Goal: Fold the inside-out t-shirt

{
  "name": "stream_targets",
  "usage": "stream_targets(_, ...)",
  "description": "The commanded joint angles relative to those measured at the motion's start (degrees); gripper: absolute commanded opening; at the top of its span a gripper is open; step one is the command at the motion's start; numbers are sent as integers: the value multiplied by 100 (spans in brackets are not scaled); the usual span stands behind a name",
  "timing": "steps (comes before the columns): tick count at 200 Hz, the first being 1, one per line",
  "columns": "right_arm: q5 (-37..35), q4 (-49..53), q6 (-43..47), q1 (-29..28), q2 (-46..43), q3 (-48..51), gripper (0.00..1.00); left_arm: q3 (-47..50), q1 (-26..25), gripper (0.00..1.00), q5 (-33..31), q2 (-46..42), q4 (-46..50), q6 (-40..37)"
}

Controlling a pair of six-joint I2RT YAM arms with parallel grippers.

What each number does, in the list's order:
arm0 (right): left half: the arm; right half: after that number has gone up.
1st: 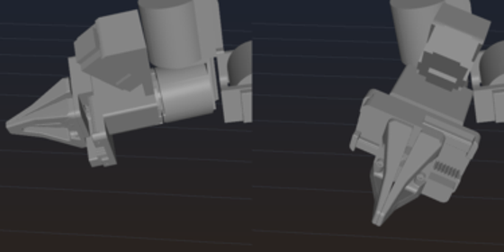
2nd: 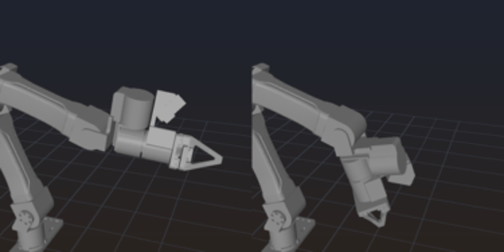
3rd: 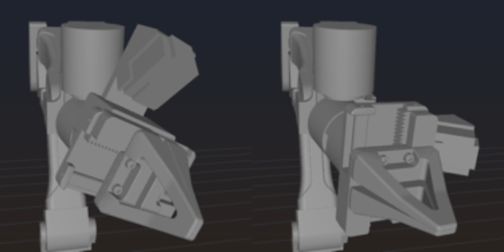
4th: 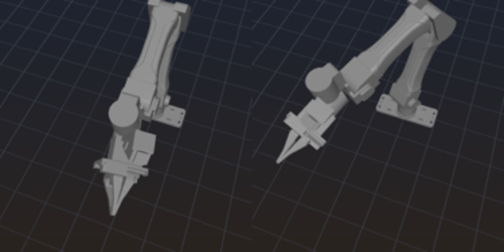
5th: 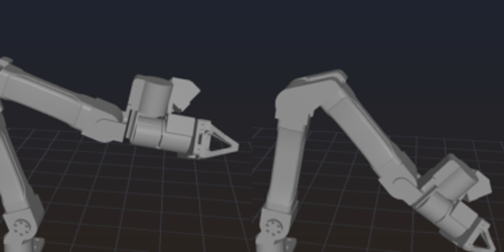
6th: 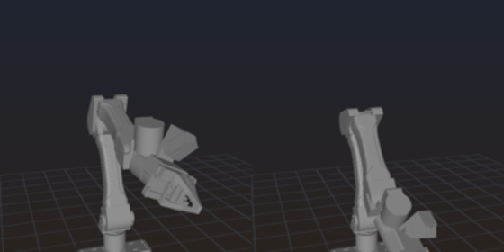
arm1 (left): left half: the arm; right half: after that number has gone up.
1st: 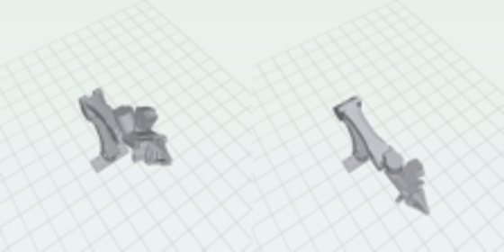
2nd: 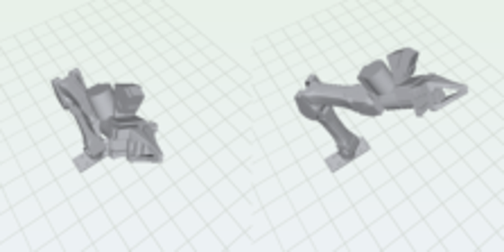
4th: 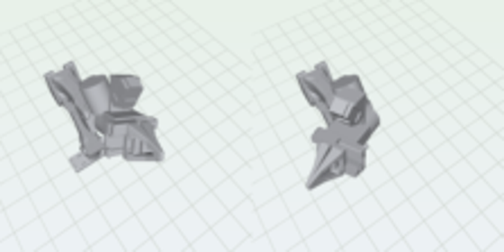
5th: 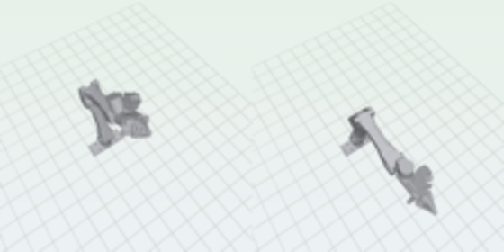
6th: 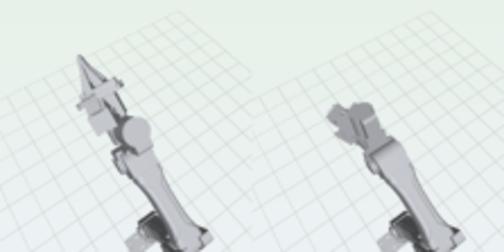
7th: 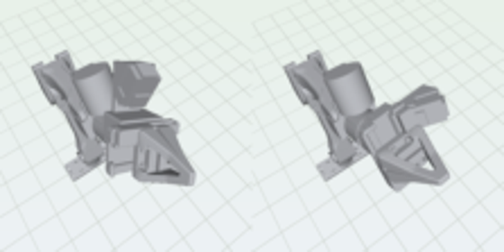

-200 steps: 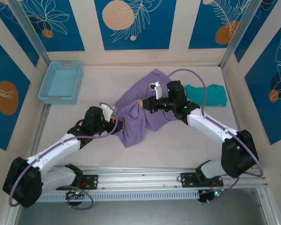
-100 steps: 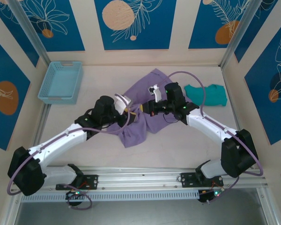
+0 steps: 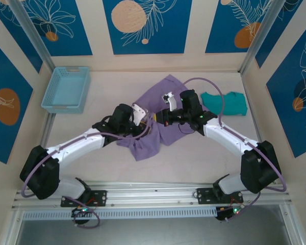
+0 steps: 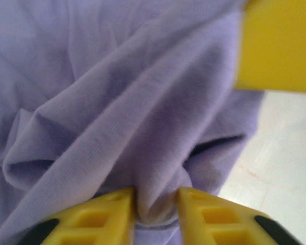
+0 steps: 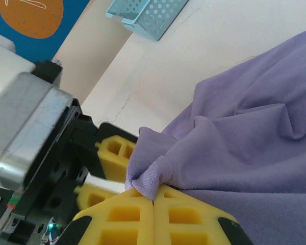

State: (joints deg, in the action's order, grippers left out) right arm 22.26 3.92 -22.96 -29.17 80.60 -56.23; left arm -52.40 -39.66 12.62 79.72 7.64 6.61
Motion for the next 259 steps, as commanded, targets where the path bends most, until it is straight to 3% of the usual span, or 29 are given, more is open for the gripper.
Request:
stream_targets(1, -160, 90, -47, 30, -46, -168, 0, -192, -27, 11, 200, -29, -196, 70)
stream_targets(12, -370, 208, -10, 30, -45, -195, 0, -153, -19, 0, 392, -157, -277, 136)
stream_targets(42, -1263, 685, 369, -137, -53, -416, 3, -13, 150, 0, 1094, -631, -605, 680)
stream_targets(80, -2767, 1555, 947, -379, -183, -627, 19, 179, 680, 0, 1869, -990, -1202, 2193)
stream_targets(107, -2407, 1331, 1041, -388, -686, -192, 31, 348, 791, 0, 2219, -1104, -1628, 2831)
stream_targets(153, -1774, 646, 969, -737, -1478, 697, 42, 415, 810, 0, 2279, -1271, -1643, 2925)
stream_targets(211, -2195, -199, 796, -1055, -832, 1072, 52, 424, 813, 0, 2362, -1308, -1714, 3012)
stream_targets(227, -2149, -473, 745, -1065, -497, 962, 49, 445, 848, 0, 2357, -1328, -1718, 3019)
stream_targets(245, -1928, -385, 792, -975, -435, 787, 15, 547, 982, 0, 2292, -1370, -1801, 3147)
stream_targets(259, -1281, -531, 839, -795, -724, 946, 2, 670, 1194, 0, 2223, -1387, -1952, 3331)
